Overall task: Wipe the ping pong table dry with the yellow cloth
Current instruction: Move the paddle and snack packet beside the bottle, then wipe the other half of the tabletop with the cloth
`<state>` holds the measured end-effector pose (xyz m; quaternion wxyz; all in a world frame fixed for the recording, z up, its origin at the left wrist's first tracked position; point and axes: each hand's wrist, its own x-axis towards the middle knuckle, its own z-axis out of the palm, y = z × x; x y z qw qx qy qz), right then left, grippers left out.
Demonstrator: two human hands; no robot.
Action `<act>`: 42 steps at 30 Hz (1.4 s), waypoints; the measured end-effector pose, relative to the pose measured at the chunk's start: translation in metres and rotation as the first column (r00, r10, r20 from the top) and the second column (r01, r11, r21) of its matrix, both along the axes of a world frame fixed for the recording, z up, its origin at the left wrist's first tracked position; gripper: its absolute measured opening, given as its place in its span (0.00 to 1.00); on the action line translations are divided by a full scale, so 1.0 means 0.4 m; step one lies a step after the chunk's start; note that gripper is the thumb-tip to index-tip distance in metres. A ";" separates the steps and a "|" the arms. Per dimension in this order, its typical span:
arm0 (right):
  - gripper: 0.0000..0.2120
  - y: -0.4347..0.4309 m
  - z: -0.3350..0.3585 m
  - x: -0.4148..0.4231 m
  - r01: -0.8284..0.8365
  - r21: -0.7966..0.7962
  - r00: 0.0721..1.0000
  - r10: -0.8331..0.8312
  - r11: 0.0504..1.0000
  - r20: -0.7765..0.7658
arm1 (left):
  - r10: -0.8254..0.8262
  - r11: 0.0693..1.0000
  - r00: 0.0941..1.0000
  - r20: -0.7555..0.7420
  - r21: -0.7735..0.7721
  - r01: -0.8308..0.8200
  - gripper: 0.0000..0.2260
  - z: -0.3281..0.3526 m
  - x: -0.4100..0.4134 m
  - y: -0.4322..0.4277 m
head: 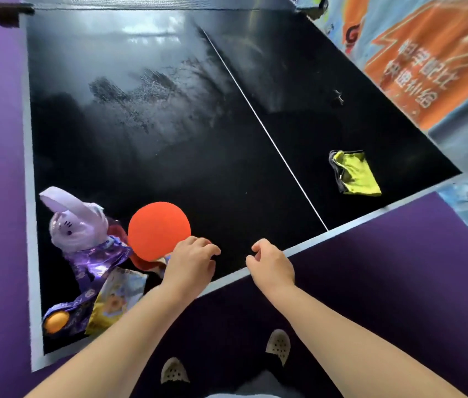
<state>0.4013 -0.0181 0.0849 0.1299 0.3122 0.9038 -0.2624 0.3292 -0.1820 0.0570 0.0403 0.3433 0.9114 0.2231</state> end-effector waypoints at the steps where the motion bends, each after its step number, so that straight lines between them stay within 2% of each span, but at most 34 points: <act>1: 0.14 0.049 0.005 0.015 0.029 -0.003 1.000 -0.029 1.000 -0.003 | -0.020 1.000 1.000 -0.008 0.005 0.020 0.15 0.010 0.001 0.051; 5: 0.12 0.274 0.027 0.086 0.150 -0.007 0.989 -0.150 0.989 -0.007 | -0.081 0.997 0.997 -0.011 0.004 0.081 0.10 0.045 0.025 0.286; 9: 0.08 0.523 0.044 0.159 0.225 0.016 0.974 -0.224 0.974 -0.012 | -0.127 0.991 0.992 -0.013 0.049 0.128 0.12 0.054 0.061 0.530; 14: 0.08 0.799 0.062 0.213 0.212 -0.031 0.977 -0.213 0.977 -0.026 | -0.098 0.990 0.995 0.017 0.101 0.096 0.12 0.054 0.090 0.784; 18: 0.09 0.951 0.056 0.203 0.181 -0.049 0.983 -0.182 0.982 -0.018 | -0.076 0.995 0.995 0.063 0.070 0.072 0.12 0.041 0.095 0.905; 26: 0.12 1.120 -0.008 0.051 0.061 -0.079 0.998 -0.063 0.995 -0.024 | -0.045 0.999 0.996 0.075 -0.007 0.046 0.10 -0.017 -0.012 1.036; 31: 0.22 1.208 -0.060 -0.097 -0.017 -0.055 1.000 0.016 0.998 -0.017 | -0.047 0.999 0.994 0.096 -0.004 0.047 0.10 -0.049 -0.135 1.142; 38: 0.33 1.316 -0.161 -0.306 -0.174 -0.041 0.979 0.178 0.984 0.100 | -0.008 1.000 0.993 0.118 0.002 0.008 0.11 -0.098 -0.286 1.223; 42: 0.35 1.339 -0.251 -0.375 -0.324 0.107 0.940 0.307 0.940 0.148 | 0.003 1.000 0.990 0.139 -0.022 0.000 0.12 -0.129 -0.349 1.250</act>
